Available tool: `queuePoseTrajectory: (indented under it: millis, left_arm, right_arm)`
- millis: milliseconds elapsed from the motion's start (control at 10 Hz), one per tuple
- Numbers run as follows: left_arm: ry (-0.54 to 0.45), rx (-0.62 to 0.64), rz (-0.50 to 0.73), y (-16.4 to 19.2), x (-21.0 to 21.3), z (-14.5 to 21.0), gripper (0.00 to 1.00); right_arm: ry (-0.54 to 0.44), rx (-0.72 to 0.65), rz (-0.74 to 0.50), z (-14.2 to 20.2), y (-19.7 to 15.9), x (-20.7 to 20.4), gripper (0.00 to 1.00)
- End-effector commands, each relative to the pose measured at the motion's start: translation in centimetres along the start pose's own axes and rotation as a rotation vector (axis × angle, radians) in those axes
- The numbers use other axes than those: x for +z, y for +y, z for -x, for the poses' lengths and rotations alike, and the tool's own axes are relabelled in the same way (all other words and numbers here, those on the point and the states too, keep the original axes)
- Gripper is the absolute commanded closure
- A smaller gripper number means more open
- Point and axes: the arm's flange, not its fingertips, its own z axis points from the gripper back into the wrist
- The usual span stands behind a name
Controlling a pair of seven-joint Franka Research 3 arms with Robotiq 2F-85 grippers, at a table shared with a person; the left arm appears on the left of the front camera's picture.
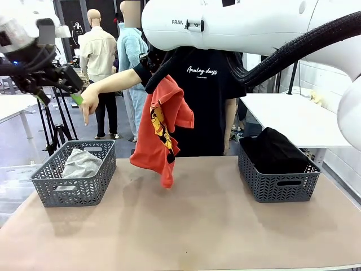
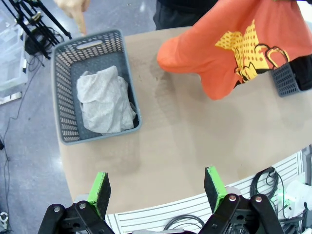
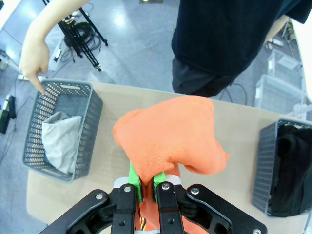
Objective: Sort the tops and bottoms.
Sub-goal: Sort the clothes according to human instructions.
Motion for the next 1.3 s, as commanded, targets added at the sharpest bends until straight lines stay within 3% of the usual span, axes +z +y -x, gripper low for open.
queuePoseTrajectory:
  millis: [0, 300, 600, 800, 900, 1000, 1200]
  left_arm:
    - [-0.056, -0.023, 0.004, 2.8, 2.0, 2.3, 0.00]
    - [-0.109, -0.055, 0.002, 4.2, 4.2, 3.7, 0.00]
    - [-0.141, 0.000, -0.023, 6.5, 5.7, 4.5, 0.00]
    - [-0.130, -0.004, -0.001, 5.3, 6.0, 4.0, 0.00]
    - [-0.130, -0.004, -0.001, 5.3, 6.0, 4.0, 0.00]
    - [-0.130, -0.004, -0.001, 5.3, 6.0, 4.0, 0.00]
    - [-0.130, -0.004, -0.001, 5.3, 6.0, 4.0, 0.00]
  right_arm:
    - [0.000, -0.001, 0.002, 0.0, 0.0, 0.4, 1.00]
    - [0.000, -0.001, 0.002, 0.0, 0.0, 0.4, 1.00]
    - [0.000, -0.001, 0.002, 0.0, 0.0, 0.4, 1.00]
    - [0.000, 0.000, 0.000, 0.0, 0.0, 0.0, 1.00]
    - [-0.106, -0.039, -0.178, -1.6, 1.4, 0.9, 1.00]
    - [-0.149, 0.009, -0.222, -2.6, 3.5, 0.3, 1.00]
    - [-0.155, 0.032, -0.367, -3.8, 7.1, -1.8, 1.00]
